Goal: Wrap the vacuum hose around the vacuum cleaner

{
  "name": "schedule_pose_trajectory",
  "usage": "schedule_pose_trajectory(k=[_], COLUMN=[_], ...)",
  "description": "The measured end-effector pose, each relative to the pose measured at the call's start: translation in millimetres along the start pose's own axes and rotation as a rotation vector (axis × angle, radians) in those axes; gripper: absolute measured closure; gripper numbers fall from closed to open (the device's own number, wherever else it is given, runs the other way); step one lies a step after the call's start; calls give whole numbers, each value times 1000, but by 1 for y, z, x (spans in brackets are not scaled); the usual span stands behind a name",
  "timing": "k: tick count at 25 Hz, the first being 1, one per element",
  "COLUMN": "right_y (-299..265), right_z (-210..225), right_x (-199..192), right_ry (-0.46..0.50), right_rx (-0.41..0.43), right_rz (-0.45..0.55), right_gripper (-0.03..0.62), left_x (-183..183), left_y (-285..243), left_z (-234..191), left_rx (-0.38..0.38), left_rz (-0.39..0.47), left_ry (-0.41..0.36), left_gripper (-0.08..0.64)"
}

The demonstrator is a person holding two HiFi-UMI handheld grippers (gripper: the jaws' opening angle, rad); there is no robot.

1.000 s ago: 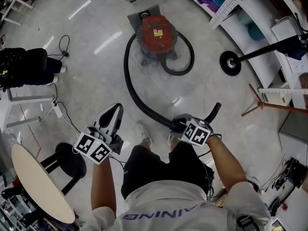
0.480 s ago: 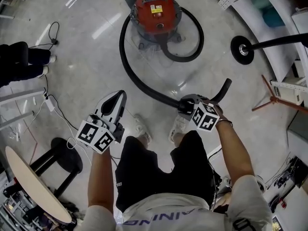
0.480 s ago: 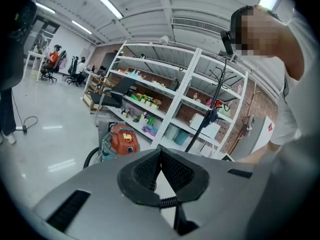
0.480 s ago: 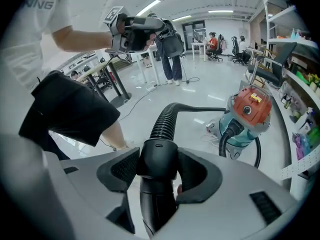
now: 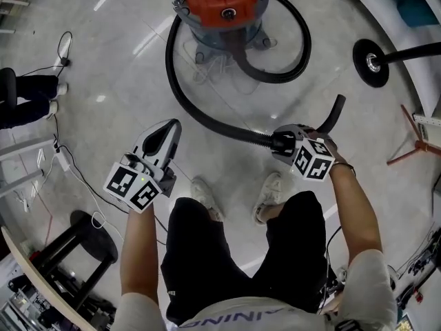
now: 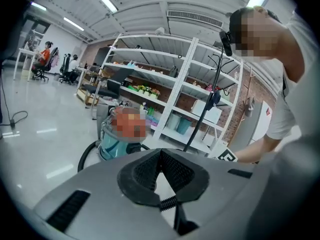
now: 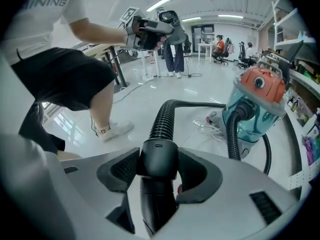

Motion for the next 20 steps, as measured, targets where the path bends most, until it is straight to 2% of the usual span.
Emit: schedule_pose_trajectory(k=[4, 8, 13, 16, 20], right_y=[-49, -98, -154, -181, -202], right_z=[16, 40, 65, 78, 97], right_x=[-49, -89, -124, -141, -160], right_ry=[20, 42, 79, 89, 119], right_rx=[15, -10, -2, 5, 5], right_rz=[-11, -15, -29, -34, -36], right_gripper=[351, 351, 353, 353, 351], left_x=[-44, -94, -150, -170, -179], left_y=[-32, -62, -87, -95, -100], left_z=[-42, -79, -111, -121, -130], left_rx=[-3, -17, -30, -38, -44], left_rz=[23, 23, 23, 14, 13], left_ry=[-12, -21, 22, 31, 30], left_gripper=[543, 543, 543, 543, 543])
Point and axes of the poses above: the fingertips, and each gripper's own axes: y backward along the fingers, z to its right, x out of its top, the point moved 9 cm from there along y, backward along the fingers, and after that the axes turned 3 degrees about x, right-handed, at the moved point
